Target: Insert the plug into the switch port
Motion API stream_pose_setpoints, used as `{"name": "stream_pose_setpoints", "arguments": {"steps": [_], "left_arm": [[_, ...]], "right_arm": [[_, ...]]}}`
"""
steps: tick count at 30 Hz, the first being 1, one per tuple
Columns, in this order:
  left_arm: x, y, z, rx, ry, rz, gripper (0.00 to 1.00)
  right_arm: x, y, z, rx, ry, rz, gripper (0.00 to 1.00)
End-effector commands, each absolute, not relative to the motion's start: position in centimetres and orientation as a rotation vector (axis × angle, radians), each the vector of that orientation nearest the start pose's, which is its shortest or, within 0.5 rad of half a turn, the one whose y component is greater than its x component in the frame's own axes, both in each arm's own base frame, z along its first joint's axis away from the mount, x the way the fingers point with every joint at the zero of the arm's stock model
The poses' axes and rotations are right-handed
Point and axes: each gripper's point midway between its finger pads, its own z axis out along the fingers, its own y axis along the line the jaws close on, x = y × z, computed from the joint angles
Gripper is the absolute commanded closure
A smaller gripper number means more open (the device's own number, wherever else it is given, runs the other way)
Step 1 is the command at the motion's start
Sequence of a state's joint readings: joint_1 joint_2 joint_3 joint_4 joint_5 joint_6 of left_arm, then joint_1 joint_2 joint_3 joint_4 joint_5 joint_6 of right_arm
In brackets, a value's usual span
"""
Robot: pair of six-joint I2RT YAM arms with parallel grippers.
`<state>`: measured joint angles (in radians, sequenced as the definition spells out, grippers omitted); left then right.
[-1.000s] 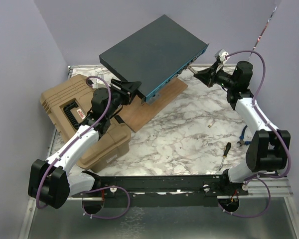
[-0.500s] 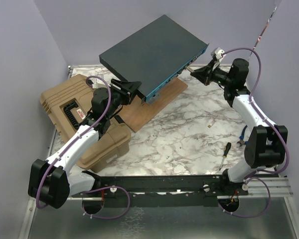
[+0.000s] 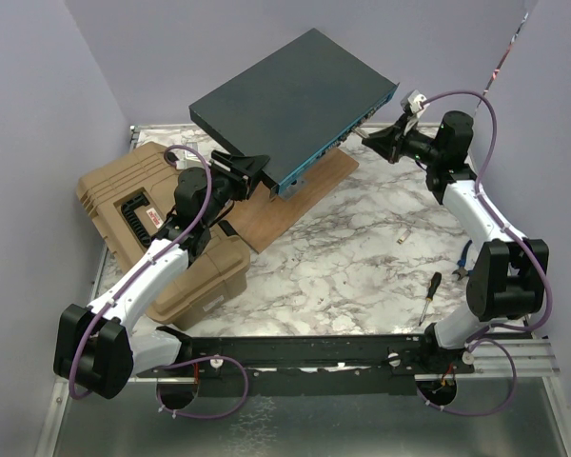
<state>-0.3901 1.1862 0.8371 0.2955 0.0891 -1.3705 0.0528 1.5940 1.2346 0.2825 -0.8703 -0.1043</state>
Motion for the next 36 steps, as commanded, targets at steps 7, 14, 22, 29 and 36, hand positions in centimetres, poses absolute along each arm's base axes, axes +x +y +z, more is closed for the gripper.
{"name": "stream_pose_setpoints", "arguments": {"steps": [7, 14, 22, 29, 36], "left_arm": [[36.3, -19.8, 29.8, -0.831, 1.676, -1.309, 1.0], [36.4, -19.8, 29.7, -0.854, 1.672, -1.316, 1.0], [36.5, -19.8, 29.7, -0.857, 1.673, -1.314, 1.0], [36.5, -19.7, 29.5, -0.865, 1.674, -1.308, 1.0], [36.6, -19.4, 29.4, -0.89, 1.67, -1.295, 1.0]], "right_arm": [[45.0, 16.4, 29.7, -0.735, 1.465, 0.66, 0.99], [44.7, 16.1, 30.1, -0.686, 1.446, 0.641, 0.99], [44.7, 16.4, 30.7, -0.677, 1.425, 0.651, 0.99], [44.2, 16.4, 30.6, -0.672, 1.431, 0.647, 0.99], [43.8, 15.5, 30.5, -0.62, 1.422, 0.587, 0.99]]}}
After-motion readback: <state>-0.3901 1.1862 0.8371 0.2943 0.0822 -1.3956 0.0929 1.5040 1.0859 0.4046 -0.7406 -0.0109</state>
